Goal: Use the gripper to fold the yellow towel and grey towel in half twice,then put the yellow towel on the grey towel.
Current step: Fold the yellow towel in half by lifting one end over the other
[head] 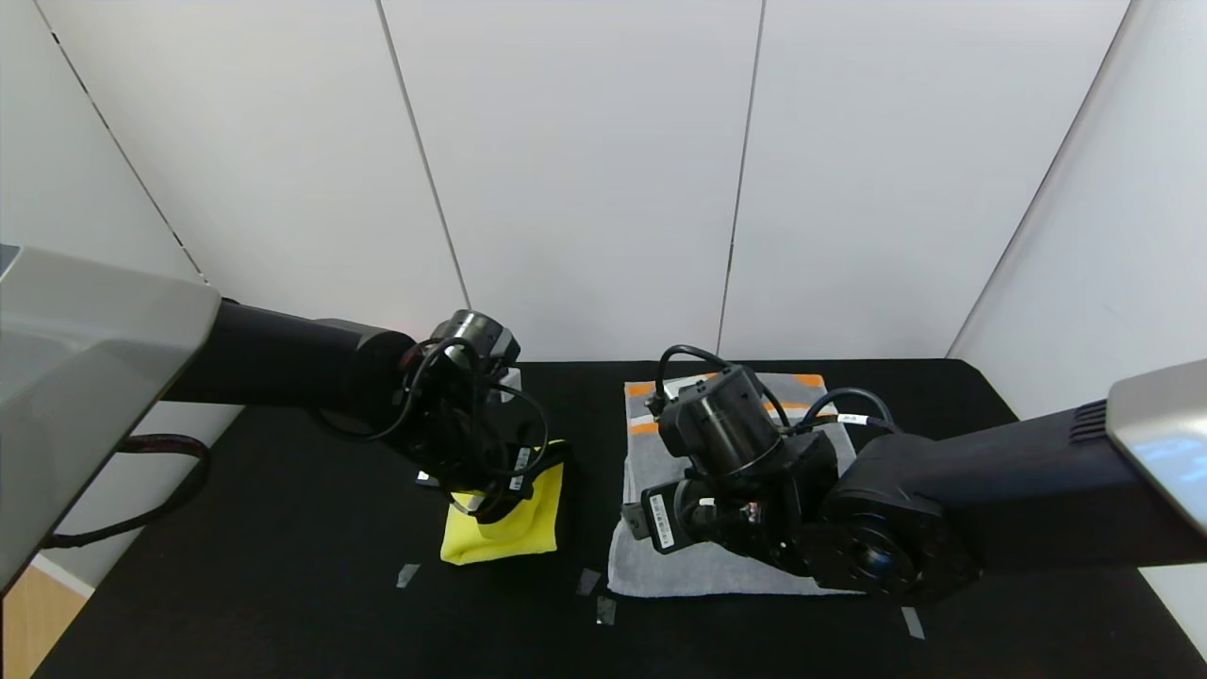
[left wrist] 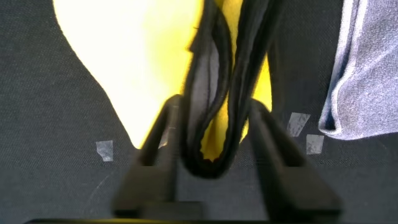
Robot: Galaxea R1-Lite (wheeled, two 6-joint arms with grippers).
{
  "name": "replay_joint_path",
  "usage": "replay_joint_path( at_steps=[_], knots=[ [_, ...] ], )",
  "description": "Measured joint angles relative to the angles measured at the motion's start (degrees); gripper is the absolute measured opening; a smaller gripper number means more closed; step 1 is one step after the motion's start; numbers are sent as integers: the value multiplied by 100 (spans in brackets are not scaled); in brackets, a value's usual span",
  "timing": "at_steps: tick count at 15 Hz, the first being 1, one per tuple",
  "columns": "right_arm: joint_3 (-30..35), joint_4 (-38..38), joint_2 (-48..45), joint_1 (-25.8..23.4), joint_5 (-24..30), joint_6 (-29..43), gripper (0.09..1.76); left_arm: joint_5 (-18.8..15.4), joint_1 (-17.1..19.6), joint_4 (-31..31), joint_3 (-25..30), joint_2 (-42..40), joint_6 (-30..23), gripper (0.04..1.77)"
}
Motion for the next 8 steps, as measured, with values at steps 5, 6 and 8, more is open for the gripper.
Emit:
replay_joint_path(
  at_steps=[5, 6, 8],
  knots=[
    [2, 2, -2, -30, 6, 5, 171, -165, -102, 84, -156, -223, -233, 126],
    [17, 5, -9, -33, 9, 5, 171, -267, -113, 96, -165, -306, -239, 131],
    [113, 0, -55, -55, 9, 5, 171, -458, -148, 158, -138, -494, -222, 140]
  ],
)
